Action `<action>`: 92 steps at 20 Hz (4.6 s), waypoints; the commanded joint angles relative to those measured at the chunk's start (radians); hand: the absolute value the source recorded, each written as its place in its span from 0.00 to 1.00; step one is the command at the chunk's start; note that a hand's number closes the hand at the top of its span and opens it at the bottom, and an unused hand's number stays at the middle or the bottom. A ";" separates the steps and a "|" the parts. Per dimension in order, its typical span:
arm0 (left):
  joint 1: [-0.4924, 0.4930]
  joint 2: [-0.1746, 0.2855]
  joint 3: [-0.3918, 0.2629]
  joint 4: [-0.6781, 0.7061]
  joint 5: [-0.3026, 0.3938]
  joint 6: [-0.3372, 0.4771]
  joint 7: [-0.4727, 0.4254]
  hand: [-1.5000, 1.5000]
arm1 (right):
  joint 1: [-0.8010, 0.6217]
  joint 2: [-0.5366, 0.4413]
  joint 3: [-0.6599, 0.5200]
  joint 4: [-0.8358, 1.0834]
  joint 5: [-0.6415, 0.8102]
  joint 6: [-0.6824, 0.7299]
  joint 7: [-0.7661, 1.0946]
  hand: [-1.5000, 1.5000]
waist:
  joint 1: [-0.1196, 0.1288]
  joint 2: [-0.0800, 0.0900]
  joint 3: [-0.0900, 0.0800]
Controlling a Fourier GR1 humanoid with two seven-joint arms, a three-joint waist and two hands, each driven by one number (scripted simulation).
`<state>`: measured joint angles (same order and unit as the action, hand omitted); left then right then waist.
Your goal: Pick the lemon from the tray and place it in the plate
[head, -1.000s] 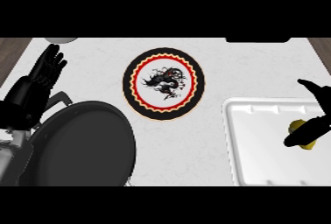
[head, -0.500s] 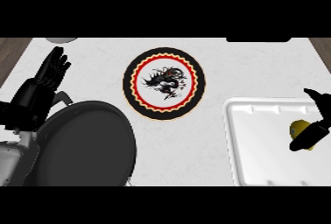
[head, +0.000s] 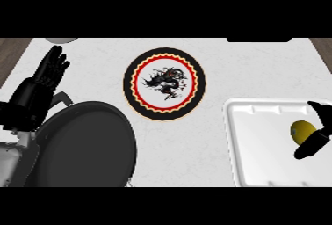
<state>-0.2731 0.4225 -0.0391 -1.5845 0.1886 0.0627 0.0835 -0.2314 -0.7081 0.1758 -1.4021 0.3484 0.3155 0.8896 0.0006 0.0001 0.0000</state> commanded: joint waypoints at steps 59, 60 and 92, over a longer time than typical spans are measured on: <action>-0.014 -0.077 0.116 -0.058 -0.083 -0.123 0.079 0.50 | -0.683 0.378 -0.113 0.370 0.113 -0.046 -1.047 1.00 | 0.012 0.001 0.000; -0.019 -0.093 0.118 0.012 -0.081 -0.130 0.020 0.50 | -0.701 0.449 -0.083 0.410 0.143 -0.107 -1.039 1.00 | 0.015 0.004 0.000; -0.093 -0.155 0.070 0.007 -0.127 -0.149 0.045 0.50 | -0.970 0.708 -0.012 1.058 -0.088 -0.457 -1.086 0.00 | 0.114 0.029 0.000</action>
<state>-0.3514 0.2694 0.0307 -1.5840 0.0600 -0.0820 0.1238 -1.1796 -0.0008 0.1831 -0.3534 0.3467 -0.1153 -0.1617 0.1005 0.0257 0.0003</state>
